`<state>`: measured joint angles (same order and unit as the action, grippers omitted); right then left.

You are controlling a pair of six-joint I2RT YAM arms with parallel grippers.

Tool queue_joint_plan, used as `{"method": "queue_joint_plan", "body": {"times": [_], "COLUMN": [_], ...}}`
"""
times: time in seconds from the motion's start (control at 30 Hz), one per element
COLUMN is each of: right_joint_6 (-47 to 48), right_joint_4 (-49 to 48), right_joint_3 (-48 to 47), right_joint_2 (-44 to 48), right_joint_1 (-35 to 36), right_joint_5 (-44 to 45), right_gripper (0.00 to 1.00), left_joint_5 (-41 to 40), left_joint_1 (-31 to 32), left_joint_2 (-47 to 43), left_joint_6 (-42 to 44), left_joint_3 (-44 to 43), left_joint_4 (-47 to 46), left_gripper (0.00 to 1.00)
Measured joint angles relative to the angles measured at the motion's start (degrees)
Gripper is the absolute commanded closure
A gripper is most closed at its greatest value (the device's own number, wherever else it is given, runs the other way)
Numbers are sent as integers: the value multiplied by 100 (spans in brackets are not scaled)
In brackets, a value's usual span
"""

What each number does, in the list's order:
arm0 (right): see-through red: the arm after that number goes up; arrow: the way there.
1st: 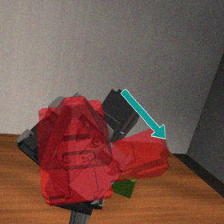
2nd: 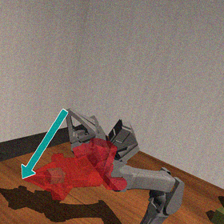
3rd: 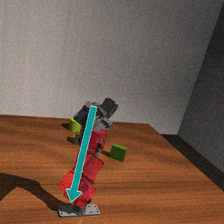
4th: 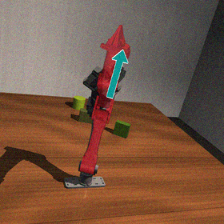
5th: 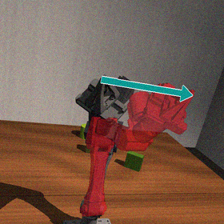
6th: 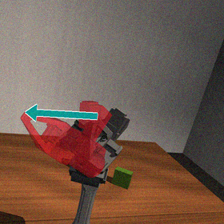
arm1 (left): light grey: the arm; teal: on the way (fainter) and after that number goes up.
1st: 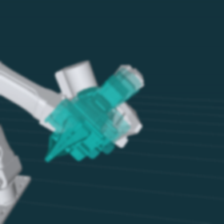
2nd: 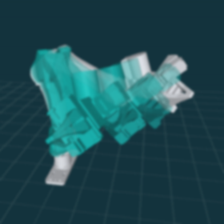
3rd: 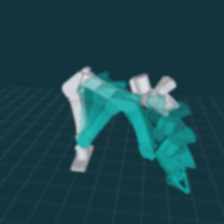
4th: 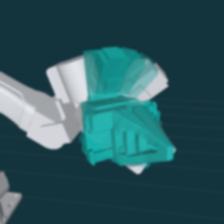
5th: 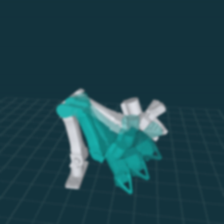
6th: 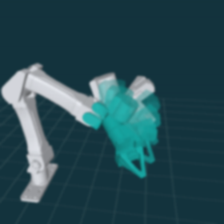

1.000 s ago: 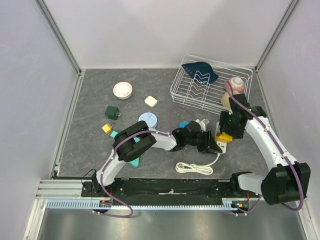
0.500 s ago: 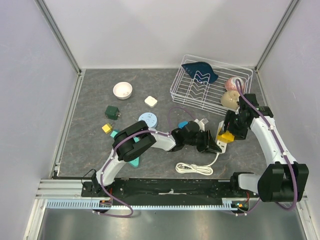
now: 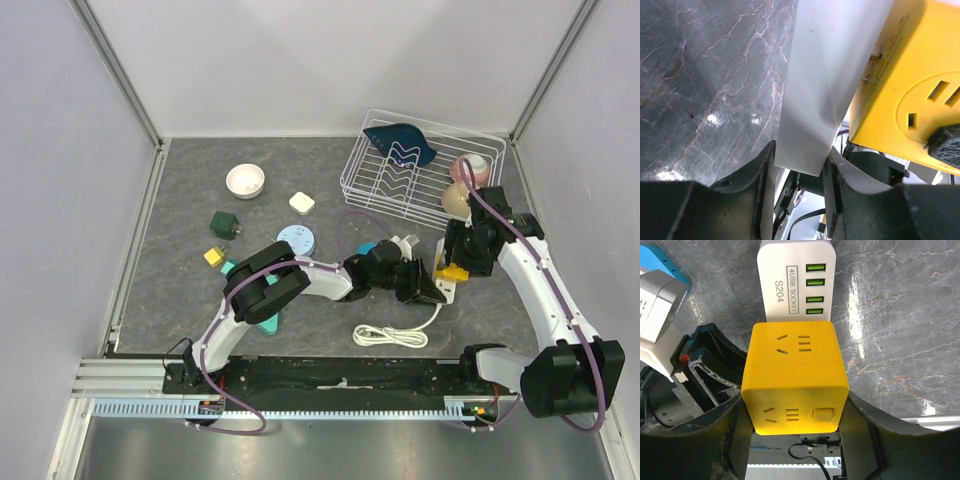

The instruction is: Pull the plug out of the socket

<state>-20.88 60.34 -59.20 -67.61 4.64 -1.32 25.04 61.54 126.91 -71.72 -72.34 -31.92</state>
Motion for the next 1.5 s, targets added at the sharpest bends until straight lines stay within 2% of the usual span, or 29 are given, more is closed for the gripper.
{"method": "queue_joint_plan", "body": {"times": [0.23,0.37,0.5,0.57,0.93,0.97,1.13,1.33,1.5], "right_joint_6": [162,96,-28,-24,-35,-39,-44,-39,-37], "right_joint_4": [328,509,588,605,634,625,549,457,435], "right_joint_3": [-339,-605,-761,-769,-678,-678,-675,-680,-715], "right_joint_2": [-284,-358,-90,177,472,470,476,494,509], "right_joint_1": [-568,-485,-160,-133,-131,-131,-131,-131,-131], "right_joint_5": [-579,-358,201,339,186,186,179,157,155], "right_gripper": [100,100,100,100,100,100,100,100,100], "left_joint_5": [2,4,-238,-131,-107,-107,-94,-197,-555], "left_joint_1": [-4,-31,-90,-157,-170,-162,-68,-15,-9], "left_joint_2": [-2,-9,72,94,85,83,39,-168,-323], "left_joint_6": [-2,-7,-142,-236,-203,-177,31,459,798], "left_joint_3": [-35,0,251,308,295,280,98,-348,-728], "left_joint_4": [-83,-332,273,164,186,208,595,1880,2903], "left_gripper": [98,98,98,98,97,84,52,37,33]}}
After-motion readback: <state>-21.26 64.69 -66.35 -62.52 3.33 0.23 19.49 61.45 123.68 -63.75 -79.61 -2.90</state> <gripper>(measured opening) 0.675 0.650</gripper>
